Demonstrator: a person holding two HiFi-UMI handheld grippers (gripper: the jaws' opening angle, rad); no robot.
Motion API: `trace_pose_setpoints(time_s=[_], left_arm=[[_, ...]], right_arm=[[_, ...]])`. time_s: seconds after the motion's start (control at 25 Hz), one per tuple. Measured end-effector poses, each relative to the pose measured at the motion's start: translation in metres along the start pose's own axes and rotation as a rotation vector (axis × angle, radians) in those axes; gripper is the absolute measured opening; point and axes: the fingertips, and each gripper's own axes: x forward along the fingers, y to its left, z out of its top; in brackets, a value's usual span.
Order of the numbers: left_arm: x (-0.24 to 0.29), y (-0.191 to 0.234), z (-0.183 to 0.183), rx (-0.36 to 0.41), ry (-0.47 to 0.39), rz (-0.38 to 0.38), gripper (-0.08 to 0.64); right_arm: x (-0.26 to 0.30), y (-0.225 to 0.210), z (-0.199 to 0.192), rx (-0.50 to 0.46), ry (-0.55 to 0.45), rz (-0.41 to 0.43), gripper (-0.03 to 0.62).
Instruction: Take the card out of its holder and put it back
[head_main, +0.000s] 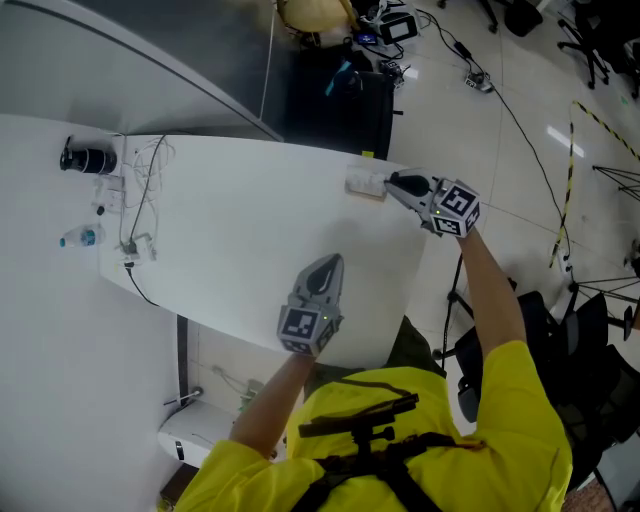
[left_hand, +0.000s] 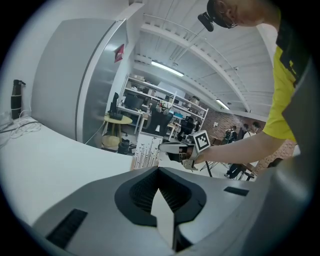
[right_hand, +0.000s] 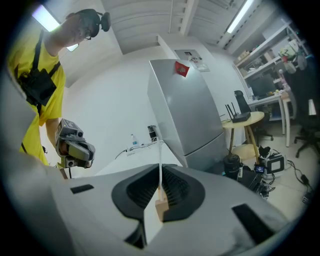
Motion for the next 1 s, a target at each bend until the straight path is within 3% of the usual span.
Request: trace_pose_setpoints(time_s=[0.12, 0.4, 0.52, 0.64, 0.72, 0.8, 0.88, 1.0], left_arm=[[0.000, -0.003, 0.003, 0.005, -0.005, -0.002, 0.000], [-0.014, -0.012, 0.039, 0.030, -0.079, 0.015, 0.000], [-0.029, -0.016, 0.050, 0.040, -0.112, 0.033, 0.000], [-0.040, -0.021, 0.062, 0.050, -0.159, 0.052, 0.000], [-0.042, -0.025, 0.069, 0.053, -0.186, 0.057, 0.000], [-0.044, -0.029, 0.068, 0.056, -0.194, 0.059, 0.000], [-0.049, -0.036, 0.062, 0.056, -0.193, 0.058, 0.000], [-0.057, -0.046, 0.058, 0.047, -0.211, 0.063, 0.000]], right_arm=[[0.002, 0.002, -0.015, -0.002, 0.045, -0.048, 0.023], [-0.018, 0.008, -0.014, 0.022, 0.043, -0.174, 0.035], [-0.042, 0.036, 0.009, 0.027, 0.000, -0.195, 0.035], [-0.077, 0.065, 0.043, 0.029, -0.065, -0.285, 0.035], [-0.100, 0.080, 0.065, 0.061, -0.121, -0.356, 0.035], [-0.116, 0.107, 0.077, 0.137, -0.186, -0.356, 0.020], [-0.124, 0.138, 0.076, 0.205, -0.229, -0.347, 0.005], [-0.130, 0.158, 0.056, 0.174, -0.185, -0.472, 0.005]])
